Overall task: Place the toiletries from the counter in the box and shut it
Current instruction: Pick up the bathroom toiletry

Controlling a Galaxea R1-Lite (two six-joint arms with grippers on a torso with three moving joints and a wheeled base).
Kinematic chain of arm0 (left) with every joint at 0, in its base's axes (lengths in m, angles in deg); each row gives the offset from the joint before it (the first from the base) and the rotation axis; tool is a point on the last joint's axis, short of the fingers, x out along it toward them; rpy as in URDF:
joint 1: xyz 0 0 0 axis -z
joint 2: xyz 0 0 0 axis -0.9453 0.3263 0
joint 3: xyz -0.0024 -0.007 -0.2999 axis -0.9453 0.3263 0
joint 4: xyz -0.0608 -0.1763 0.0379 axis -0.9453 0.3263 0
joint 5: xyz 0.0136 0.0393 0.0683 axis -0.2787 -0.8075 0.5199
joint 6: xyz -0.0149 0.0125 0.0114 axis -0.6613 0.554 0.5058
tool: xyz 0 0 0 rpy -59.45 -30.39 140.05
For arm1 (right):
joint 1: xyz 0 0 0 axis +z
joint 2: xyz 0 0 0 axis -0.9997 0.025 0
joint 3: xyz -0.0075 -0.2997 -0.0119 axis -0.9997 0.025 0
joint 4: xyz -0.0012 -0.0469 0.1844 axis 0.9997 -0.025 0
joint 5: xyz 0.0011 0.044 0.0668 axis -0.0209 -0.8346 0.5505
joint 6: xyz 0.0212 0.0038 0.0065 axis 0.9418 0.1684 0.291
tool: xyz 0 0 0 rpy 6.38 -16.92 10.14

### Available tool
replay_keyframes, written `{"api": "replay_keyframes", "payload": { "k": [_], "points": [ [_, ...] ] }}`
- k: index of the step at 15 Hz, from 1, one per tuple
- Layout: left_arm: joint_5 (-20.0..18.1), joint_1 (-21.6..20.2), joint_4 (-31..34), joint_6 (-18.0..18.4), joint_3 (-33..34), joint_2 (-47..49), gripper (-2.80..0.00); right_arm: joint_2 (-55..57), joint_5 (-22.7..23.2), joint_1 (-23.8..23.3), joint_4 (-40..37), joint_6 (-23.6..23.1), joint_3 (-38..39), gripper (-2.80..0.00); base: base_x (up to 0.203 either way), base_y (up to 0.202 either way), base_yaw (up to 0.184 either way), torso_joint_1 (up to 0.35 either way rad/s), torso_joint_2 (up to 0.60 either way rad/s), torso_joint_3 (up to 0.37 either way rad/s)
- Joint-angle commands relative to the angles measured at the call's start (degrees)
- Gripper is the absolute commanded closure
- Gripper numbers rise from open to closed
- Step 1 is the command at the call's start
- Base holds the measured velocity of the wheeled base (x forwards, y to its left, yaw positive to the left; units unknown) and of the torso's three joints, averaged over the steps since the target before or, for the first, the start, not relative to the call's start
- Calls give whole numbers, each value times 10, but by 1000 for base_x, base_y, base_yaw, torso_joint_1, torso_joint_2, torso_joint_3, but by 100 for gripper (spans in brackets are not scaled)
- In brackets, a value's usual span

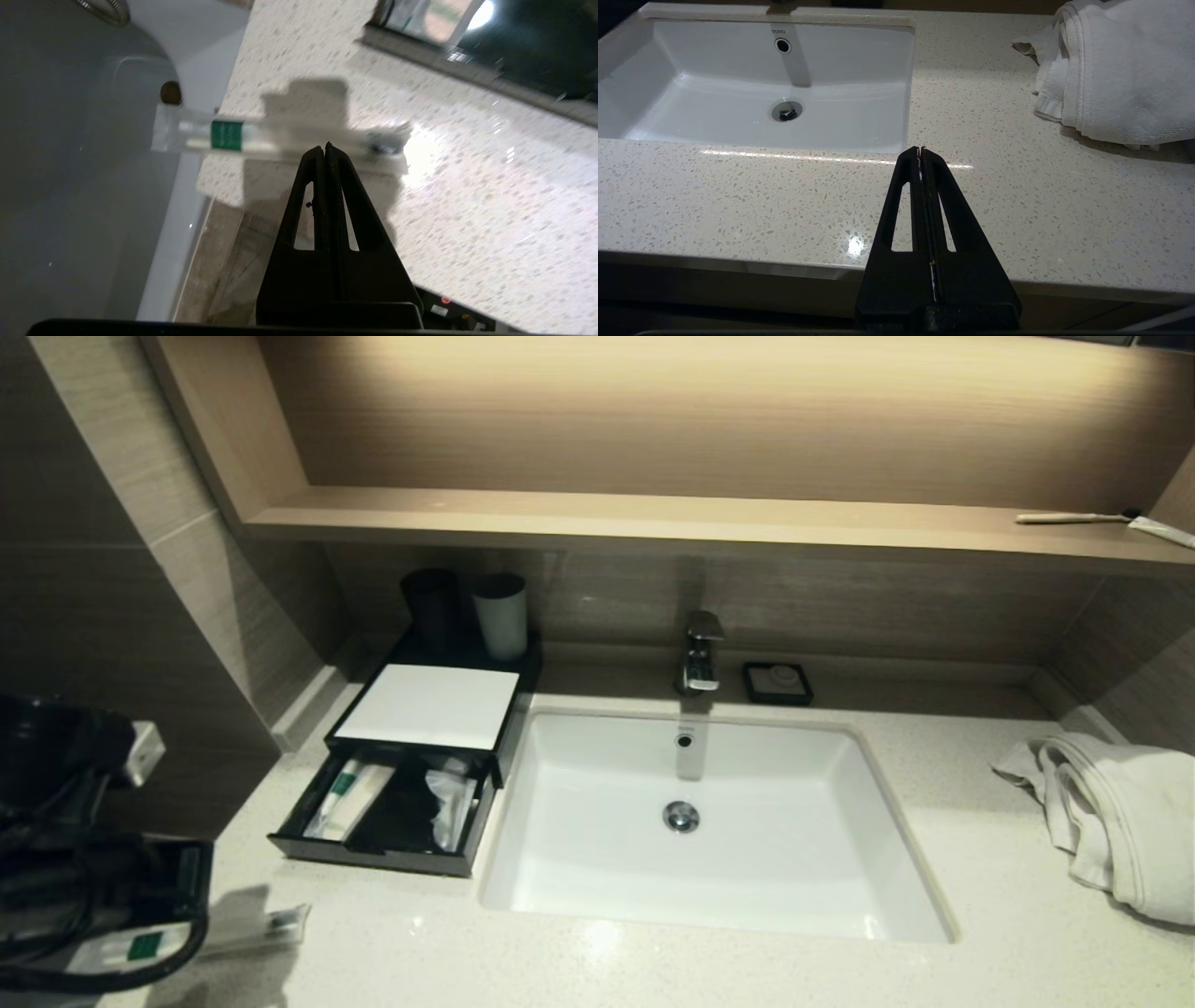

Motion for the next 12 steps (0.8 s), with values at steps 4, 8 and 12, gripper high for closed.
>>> {"api": "replay_keyframes", "payload": {
  "k": [4, 8, 12],
  "points": [
    [-1, -22, 1, 87, 82, -71, 0, 0, 0, 0, 0, 0, 0, 0, 0, 0, 0, 0, 0, 0],
    [0, -81, 5, 148, 77, -53, 0, 0, -1, 0, 0, 0, 0, 0, 0, 0, 0, 0, 0, 0],
    [-5, -238, -25, 195, 31, 11, 0, 0, 0, 0, 0, 0, 0, 0, 0, 0, 0, 0, 0, 0]
  ]
}}
